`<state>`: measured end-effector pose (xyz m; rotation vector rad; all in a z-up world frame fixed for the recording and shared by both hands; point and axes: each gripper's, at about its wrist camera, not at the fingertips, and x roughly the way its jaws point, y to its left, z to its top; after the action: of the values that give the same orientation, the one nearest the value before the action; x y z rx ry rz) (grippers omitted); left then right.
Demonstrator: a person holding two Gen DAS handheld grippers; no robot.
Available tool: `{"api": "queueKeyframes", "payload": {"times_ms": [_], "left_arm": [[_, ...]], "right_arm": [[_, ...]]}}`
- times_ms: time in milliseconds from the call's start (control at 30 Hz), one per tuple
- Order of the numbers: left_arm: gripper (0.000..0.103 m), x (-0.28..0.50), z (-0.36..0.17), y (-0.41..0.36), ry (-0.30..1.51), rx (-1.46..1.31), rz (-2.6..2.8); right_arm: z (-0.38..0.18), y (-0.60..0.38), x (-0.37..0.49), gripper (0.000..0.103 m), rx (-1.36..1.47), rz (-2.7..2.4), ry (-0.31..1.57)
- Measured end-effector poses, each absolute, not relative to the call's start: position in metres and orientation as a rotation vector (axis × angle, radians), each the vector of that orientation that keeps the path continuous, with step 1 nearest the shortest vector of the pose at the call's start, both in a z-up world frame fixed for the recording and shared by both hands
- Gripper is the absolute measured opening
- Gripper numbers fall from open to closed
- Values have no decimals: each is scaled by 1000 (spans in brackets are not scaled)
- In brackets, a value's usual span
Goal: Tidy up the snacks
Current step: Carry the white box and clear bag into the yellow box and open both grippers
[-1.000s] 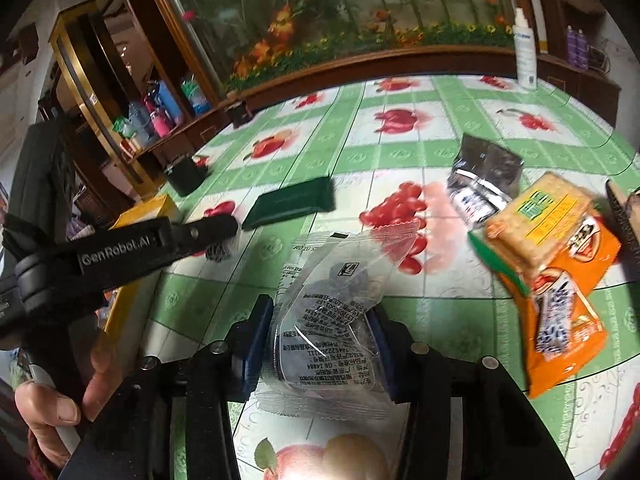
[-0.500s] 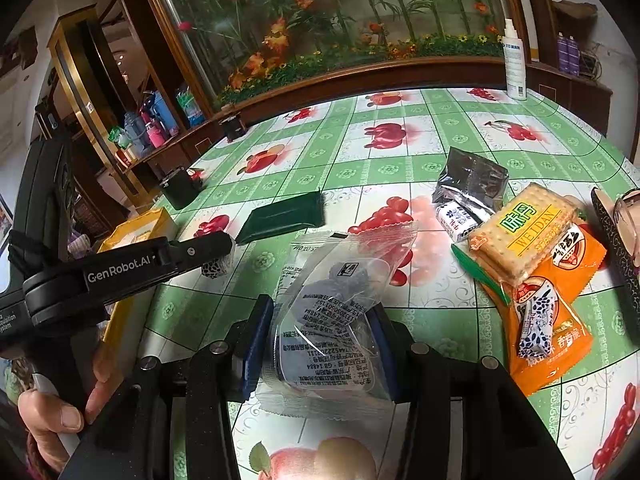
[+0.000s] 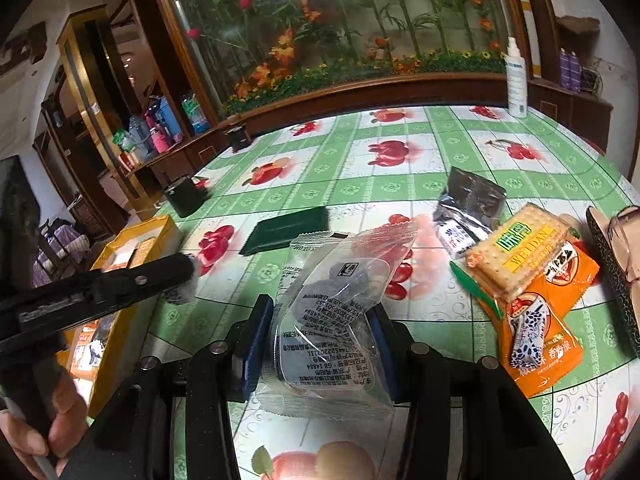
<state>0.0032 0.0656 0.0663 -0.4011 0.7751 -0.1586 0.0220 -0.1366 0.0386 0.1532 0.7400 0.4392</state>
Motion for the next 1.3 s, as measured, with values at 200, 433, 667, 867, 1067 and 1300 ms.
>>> {"api": "queueKeyframes", "payload": {"times_ms": [200, 433, 667, 867, 1067, 1300], "left_arm": [[21, -30, 93, 88, 711, -406, -147], [21, -66, 102, 131, 665, -437, -87], [21, -91, 90, 178, 658, -474, 3], [21, -104, 70, 217, 669, -509, 86], [21, -103, 49, 240, 694, -537, 131], [21, -98, 31, 244, 713, -539, 143]], "right_arm": [[47, -124, 9, 50, 134, 477, 688], [59, -95, -15, 51, 140, 574, 630], [60, -35, -42, 51, 99, 707, 618], [54, 14, -63, 51, 27, 810, 624], [44, 47, -73, 51, -50, 880, 648], [29, 65, -68, 51, -77, 921, 721]]}}
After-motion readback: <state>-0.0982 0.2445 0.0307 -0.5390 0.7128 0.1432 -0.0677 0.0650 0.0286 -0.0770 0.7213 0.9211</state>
